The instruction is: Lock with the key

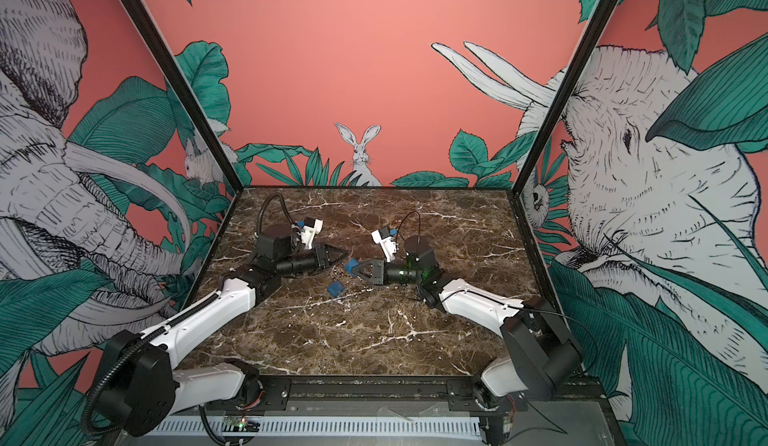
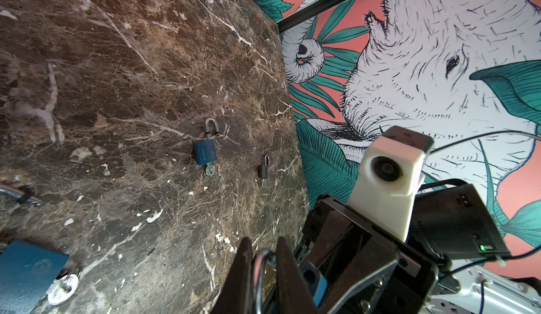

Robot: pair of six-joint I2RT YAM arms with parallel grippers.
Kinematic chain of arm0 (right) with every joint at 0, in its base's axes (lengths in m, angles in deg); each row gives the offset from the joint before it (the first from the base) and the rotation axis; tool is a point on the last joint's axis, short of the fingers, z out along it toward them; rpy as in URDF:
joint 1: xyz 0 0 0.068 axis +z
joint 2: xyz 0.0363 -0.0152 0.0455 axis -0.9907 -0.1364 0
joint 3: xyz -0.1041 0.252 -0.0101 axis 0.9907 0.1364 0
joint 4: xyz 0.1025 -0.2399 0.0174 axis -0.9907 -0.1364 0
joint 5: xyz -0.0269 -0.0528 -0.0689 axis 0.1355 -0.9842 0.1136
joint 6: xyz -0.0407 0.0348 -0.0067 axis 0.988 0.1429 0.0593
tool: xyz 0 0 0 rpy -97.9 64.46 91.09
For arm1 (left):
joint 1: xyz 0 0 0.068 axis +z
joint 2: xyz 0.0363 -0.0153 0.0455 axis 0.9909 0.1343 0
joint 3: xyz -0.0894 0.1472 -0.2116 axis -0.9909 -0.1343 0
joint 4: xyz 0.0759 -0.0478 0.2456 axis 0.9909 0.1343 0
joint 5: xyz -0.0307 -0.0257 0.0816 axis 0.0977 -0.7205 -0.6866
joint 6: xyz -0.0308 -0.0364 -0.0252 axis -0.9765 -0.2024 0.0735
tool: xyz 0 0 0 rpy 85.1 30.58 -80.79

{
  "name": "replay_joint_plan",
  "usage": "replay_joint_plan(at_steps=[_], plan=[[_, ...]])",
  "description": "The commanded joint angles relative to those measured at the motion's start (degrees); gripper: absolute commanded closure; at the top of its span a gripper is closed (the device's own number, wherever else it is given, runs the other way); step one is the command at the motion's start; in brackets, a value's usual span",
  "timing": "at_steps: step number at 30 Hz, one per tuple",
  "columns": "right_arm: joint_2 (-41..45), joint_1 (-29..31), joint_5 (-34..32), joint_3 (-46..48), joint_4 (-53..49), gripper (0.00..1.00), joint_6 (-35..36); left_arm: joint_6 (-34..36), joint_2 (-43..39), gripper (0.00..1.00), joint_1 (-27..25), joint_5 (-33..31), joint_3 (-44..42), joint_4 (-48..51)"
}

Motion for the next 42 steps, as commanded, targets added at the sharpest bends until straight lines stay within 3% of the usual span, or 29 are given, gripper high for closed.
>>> replay_joint_plan(at_steps=[1,8,21,33,42], plan=[[-0.21,-0.50,0.63,-1.91,2.92,1.00,0.05,0.95,-2.30,0.84,0.30,0.59,1.24,0.27],[-0.45,-0.78,0.73,-2.04,3.14,1.00,-0.08,1.06,-2.51,0.86,0.33,0.24,1.30,0.58],[-1.15,-1.70,2.37,-2.11,4.37,1.00,-2.06,1.50,-2.76,0.99,0.32,0.56,0.48,-1.85],[-4.16,-5.23,5.19,-1.80,18.68,1.00,-18.18,3.36,-5.67,1.00,0.32,3.24,-2.87,-9.75],[-5.29,-7.88,3.79,-2.82,22.08,1.00,-21.74,1.63,-5.39,1.00,0.32,5.10,-3.99,-14.77]])
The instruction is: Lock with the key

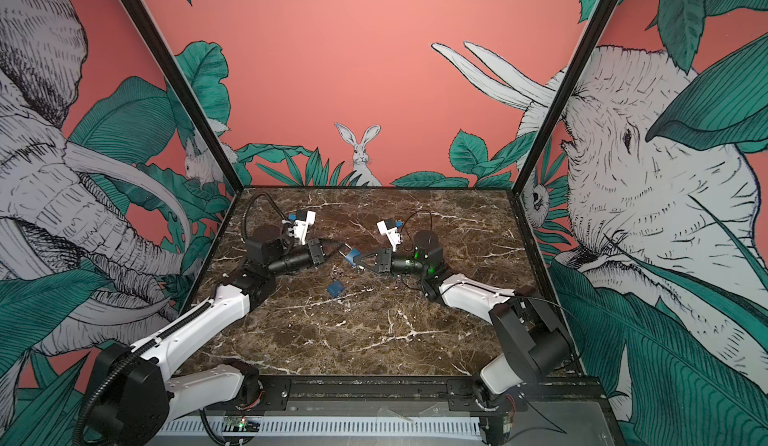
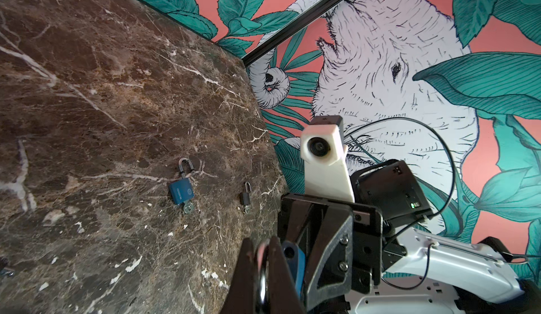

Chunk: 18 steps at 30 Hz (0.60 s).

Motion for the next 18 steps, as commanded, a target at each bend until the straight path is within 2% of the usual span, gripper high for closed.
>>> replay_joint_plan(at_steps=[1,7,18], plan=[[-1.35,-2.78,-5.19,-3.46,5.37,1.00,-4.51,0.91,-1.44,1.00,-0.34,4.72,-1.64,-4.19],[-4.08,-3.00,-4.77,-5.98,8.95,1.00,-7.91,1.41,-1.35,1.00,-0.34,6.41,-1.23,-6.28],[-4.16,-3.15,-6.58,-8.73,2.10,1.00,-3.22,-0.74,-1.76,1.00,-0.34,8.04,-1.63,-9.85]])
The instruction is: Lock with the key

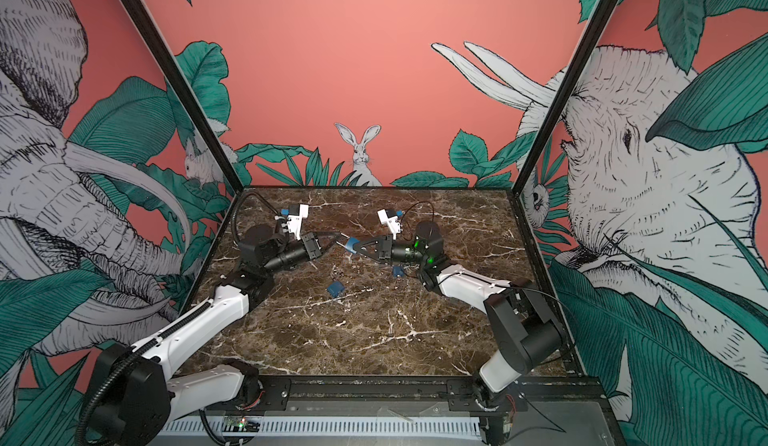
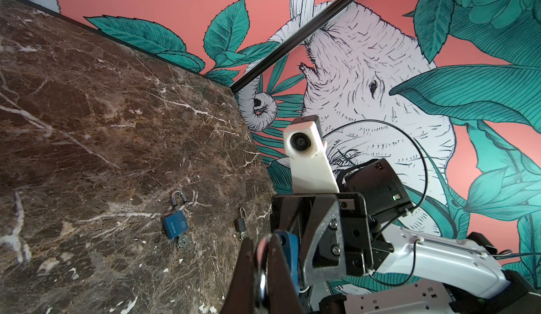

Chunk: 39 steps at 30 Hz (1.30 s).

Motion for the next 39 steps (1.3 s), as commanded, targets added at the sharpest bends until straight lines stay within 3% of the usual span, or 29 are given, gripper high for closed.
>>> replay_joint_plan(at_steps=[1,8,12,20,39], plan=[[-0.55,-1.37,-8.62,-3.24,0.10,1.00,1.88,-0.03,-1.79,1.00,-1.81,8.28,-1.00,-2.18],[-0.79,-1.46,-8.60,-5.56,-0.37,1.00,6.75,-0.35,-1.20,1.00,-1.76,7.83,-0.50,-0.51],[-3.78,-1.48,-7.38,-5.94,9.41,1.00,2.85,-1.16,-0.47,1.00,-1.80,7.09,-0.41,-0.14],[-8.86,-1.60,-7.45,-8.59,12.84,1.00,-0.88,-1.84,-0.40,1.00,-1.80,6.86,-0.87,-1.20],[-10.43,-2.27,-8.99,-10.54,8.59,1.00,-2.37,-2.23,-1.38,1.00,-1.80,8.20,-2.37,-5.86]])
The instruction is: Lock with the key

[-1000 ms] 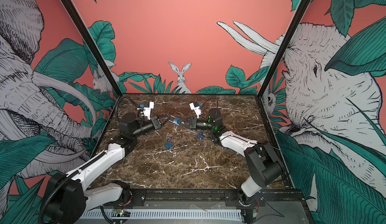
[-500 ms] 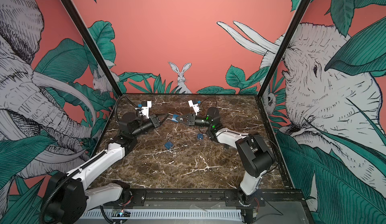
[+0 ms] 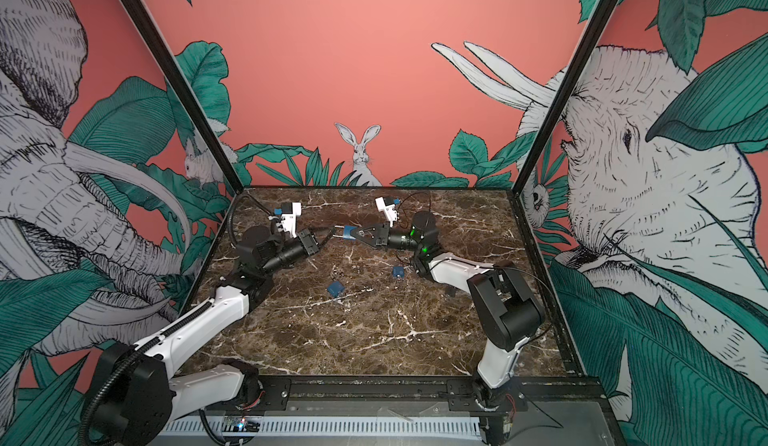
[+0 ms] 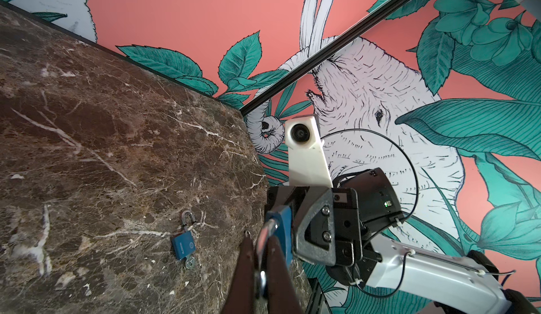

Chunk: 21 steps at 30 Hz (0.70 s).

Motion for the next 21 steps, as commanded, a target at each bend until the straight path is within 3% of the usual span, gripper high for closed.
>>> replay_joint_plan(at_steps=[1,21], plan=[[-1.43,-0.66,-9.54,-3.39,1.47,1.00,-1.21,0.48,-1.61,1.00,-2.79,12.84,-0.73,-1.84],[-1.32,0.74,-6.42,-2.14,5.91,1.00,-2.53,1.64,4.69,1.00,-2.71,8.42,4.28,4.70]])
